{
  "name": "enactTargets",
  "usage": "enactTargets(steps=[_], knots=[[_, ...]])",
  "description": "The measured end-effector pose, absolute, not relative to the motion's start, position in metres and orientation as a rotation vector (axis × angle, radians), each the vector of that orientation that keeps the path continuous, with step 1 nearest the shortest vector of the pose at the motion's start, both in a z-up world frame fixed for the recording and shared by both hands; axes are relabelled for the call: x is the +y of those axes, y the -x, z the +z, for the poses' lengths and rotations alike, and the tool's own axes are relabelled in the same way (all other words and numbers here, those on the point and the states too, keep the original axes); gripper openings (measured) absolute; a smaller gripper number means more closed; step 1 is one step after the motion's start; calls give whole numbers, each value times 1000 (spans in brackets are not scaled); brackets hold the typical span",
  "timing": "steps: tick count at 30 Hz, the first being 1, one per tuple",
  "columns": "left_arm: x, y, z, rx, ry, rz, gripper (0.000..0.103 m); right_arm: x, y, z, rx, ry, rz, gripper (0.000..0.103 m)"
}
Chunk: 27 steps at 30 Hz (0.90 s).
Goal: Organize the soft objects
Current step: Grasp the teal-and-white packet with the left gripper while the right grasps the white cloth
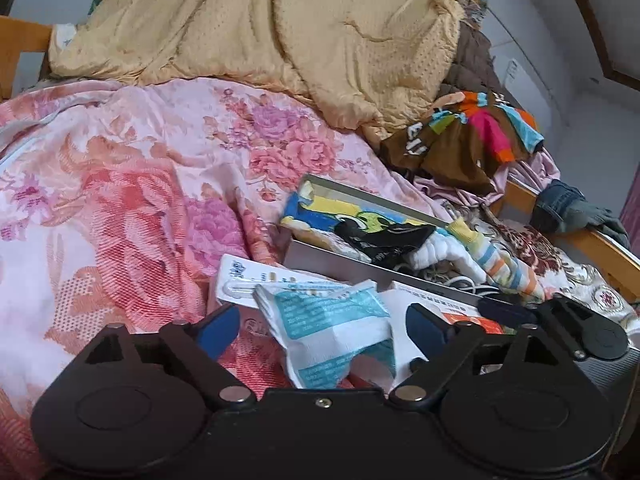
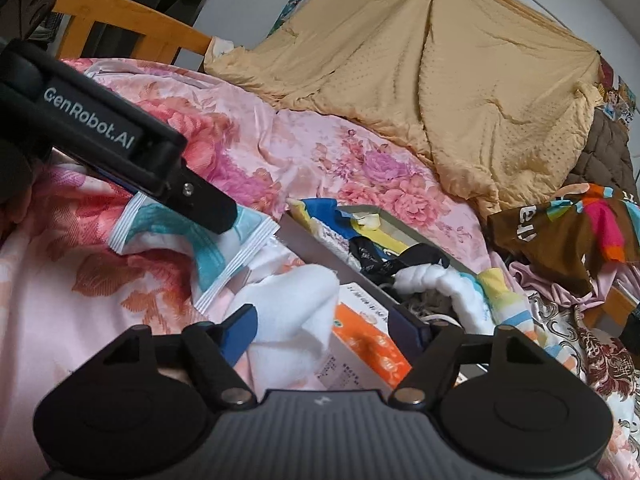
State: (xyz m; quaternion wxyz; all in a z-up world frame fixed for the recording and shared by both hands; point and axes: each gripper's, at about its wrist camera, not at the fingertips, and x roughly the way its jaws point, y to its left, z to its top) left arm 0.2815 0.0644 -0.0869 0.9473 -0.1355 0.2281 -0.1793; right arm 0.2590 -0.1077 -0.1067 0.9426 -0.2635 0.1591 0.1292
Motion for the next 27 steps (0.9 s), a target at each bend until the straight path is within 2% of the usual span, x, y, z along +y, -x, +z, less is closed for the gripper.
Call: enactTargets(steps=[4, 12, 13, 17, 22, 23, 24, 27], knots=[[65, -285, -90, 493, 290, -388, 83, -107, -259, -111, 342, 528, 280, 57], [71, -287, -98, 504, 343, -393, 76, -106, -255, -113, 321, 540, 284, 36], [71, -287, -98, 502, 342, -391, 75, -105, -254, -113, 319, 542, 284, 28], [71, -286, -99, 497, 344, -384, 71, -104, -254, -114, 319, 556, 284, 12], [72, -285, -99, 491, 342, -382, 65, -106, -254, -113, 318, 547, 278, 5], [71, -284, -100, 488, 340, -383, 62, -106, -254, -112, 317, 549, 279, 5], [71, -285, -99, 487, 339, -388, 54, -105, -253, -112, 314, 553, 280, 5], [71, -281, -97, 477, 327, -392, 53, -105, -250, -109, 300, 555, 284, 4]])
